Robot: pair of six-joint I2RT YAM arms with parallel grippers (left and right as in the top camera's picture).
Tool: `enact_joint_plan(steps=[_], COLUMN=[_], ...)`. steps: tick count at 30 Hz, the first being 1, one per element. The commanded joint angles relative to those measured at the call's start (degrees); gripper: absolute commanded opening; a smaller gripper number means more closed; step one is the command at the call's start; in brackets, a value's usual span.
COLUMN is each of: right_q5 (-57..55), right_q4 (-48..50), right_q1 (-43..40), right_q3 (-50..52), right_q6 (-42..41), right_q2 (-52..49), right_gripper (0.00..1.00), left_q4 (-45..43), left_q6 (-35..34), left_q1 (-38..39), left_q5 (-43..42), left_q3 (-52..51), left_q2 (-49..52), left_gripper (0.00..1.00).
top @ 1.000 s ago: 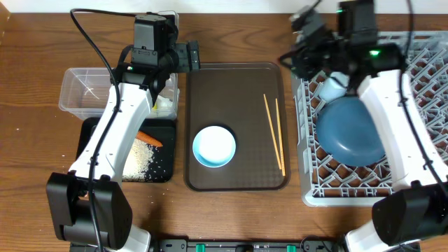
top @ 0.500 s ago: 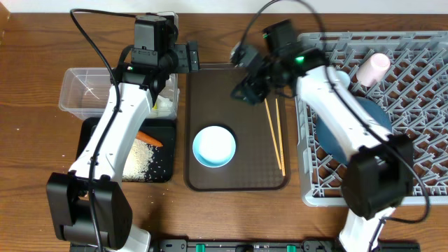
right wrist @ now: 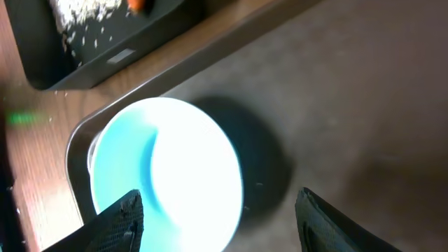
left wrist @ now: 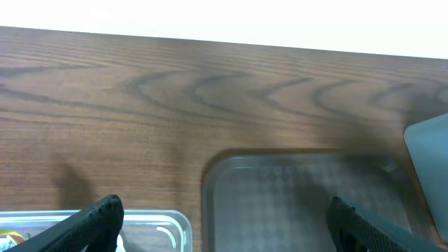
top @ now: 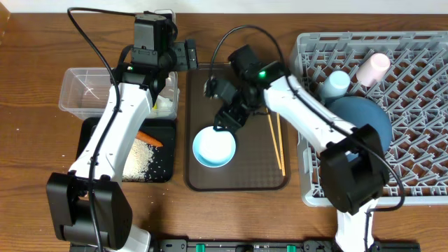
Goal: Sort waste into correct bins and load items into the dishwasher rack
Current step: 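Move the right gripper back toward the light-blue bowl on the tray, then lower the right gripper onto the light-blue bowl rim and grasp it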
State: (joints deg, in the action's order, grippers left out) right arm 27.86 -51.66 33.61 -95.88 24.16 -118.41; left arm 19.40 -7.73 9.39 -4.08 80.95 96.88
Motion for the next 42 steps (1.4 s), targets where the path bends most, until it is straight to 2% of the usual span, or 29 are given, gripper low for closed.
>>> enact_joint_plan(steps=[1, 7, 11, 16, 18, 23, 33, 35, 37, 38, 42], right_q5=[-2.71, -12.72, -13.94, -13.92, -13.92, -13.97, -13.99, -14.27, -14.36, -14.36, -14.38], right_q4=[-0.2, -2.4, -3.39, -3.93, -3.98, -4.09, -4.24, -4.37, -3.8, -3.3, -1.46], right_q1=[2.08, 3.98, 3.85, 4.33, 4.35, 4.31, 4.28, 4.28, 4.35, 4.35, 4.31], right_q3=[-0.39, -0.39, -0.35, 0.0, 0.0, 0.0, 0.04, 0.35, 1.33, 1.92, 3.74], right_q6=[1.84, 1.81, 1.86, 2.32, 2.32, 2.32, 2.64, 2.95, 2.95, 2.95, 2.95], right_q2=[-1.62, -4.55, -5.4, -5.51, -5.51, -5.51, -5.51, -5.51, -5.51, -5.51, -5.51], right_gripper=[0.63, 0.61, 0.6, 0.48, 0.36, 0.19, 0.19, 0.22, 0.34, 0.36, 0.36], left_q4=[-0.22, -0.17, -0.17, -0.15, -0.17, -0.17, -0.13, -0.07, 0.09, 0.24, 0.52], left_q6=[-0.66, -0.66, -0.66, -0.66, -0.66, -0.63, -0.63, -0.63, -0.66, -0.63, -0.63], left_q1=[-0.09, -0.09, -0.09, -0.09, -0.09, -0.09, -0.09, -0.09, -0.09, -0.09, -0.09], left_q5=[0.74, 0.74, 0.74, 0.74, 0.74, 0.76, 0.74, 0.74, 0.74, 0.74, 0.76], left_q3=[-0.11, -0.11, -0.11, -0.11, -0.11, -0.11, -0.11, -0.11, -0.11, -0.11, -0.11], left_q2=[0.22, 0.22, 0.22, 0.22, 0.22, 0.22, 0.22, 0.22, 0.22, 0.22, 0.22], left_gripper=[0.92, 0.93, 0.93, 0.93, 0.93, 0.93, 0.93, 0.93, 0.93, 0.93, 0.93])
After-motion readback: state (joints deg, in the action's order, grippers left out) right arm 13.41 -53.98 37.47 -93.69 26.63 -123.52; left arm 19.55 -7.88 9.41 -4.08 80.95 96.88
